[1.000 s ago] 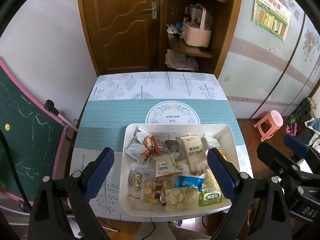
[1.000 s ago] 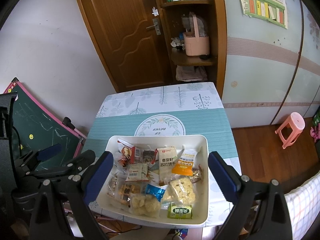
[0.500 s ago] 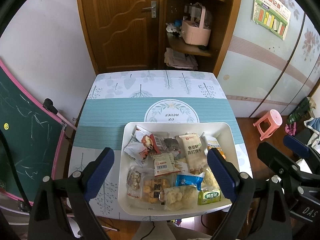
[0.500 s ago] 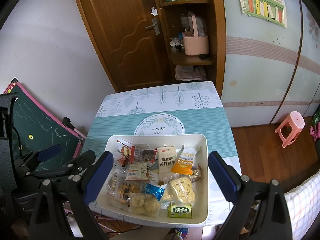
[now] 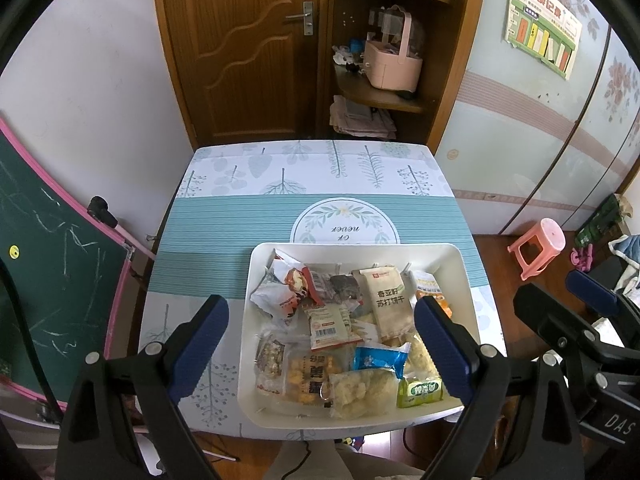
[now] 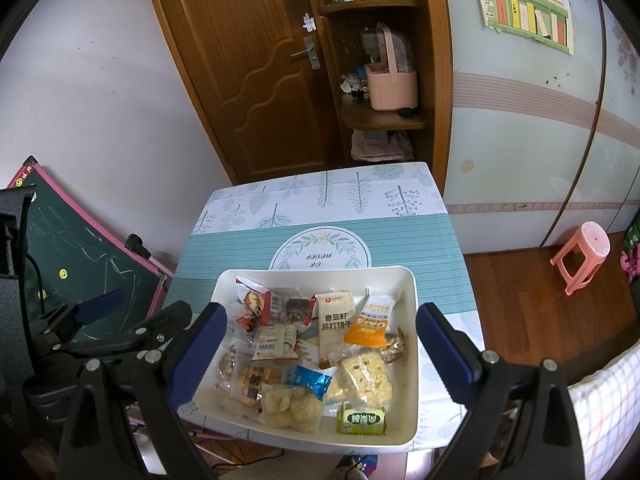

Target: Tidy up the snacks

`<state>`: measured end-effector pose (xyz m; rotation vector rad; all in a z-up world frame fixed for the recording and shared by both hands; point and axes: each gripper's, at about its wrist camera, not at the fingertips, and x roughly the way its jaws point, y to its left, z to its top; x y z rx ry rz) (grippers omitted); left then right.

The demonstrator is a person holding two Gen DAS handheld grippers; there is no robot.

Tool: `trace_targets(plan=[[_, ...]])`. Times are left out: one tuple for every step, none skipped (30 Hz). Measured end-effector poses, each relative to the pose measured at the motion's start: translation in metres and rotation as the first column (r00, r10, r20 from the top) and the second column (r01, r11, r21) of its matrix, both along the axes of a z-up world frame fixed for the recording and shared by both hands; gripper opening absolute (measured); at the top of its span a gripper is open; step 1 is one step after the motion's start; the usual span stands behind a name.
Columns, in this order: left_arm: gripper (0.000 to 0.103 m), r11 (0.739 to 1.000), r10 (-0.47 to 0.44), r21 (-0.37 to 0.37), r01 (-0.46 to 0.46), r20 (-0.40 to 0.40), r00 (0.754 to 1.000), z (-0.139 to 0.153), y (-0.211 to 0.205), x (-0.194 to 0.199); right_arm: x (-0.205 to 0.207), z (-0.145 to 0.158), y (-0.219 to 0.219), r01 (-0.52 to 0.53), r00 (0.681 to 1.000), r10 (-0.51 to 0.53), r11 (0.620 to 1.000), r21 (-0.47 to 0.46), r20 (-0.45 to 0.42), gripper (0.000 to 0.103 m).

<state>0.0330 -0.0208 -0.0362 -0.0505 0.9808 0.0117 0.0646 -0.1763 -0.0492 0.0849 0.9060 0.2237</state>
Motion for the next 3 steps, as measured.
trace_targets(plan=[[0.093,1.0,-0.001,0.001,0.001,0.0,1.0,-0.0006,0.0004,-0.0009,0.0003,0.0002,-0.0007,0.0,1.0,0.0,1.0,-0.001,0.0,0.096],[0.093,1.0,-0.001,0.002,0.001,0.0,1.0,-0.0016,0.0005,-0.0016,-0.0003,-0.0001,0.0005,0.0,1.0,0.0,1.0,0.0,0.001,0.096],[0.093,1.0,-0.001,0.001,0.001,0.0,1.0,-0.0011,0.0009,-0.002,-0.0001,0.0002,-0.0002,0.0,1.0,0.0,1.0,-0.001,0.001,0.096]])
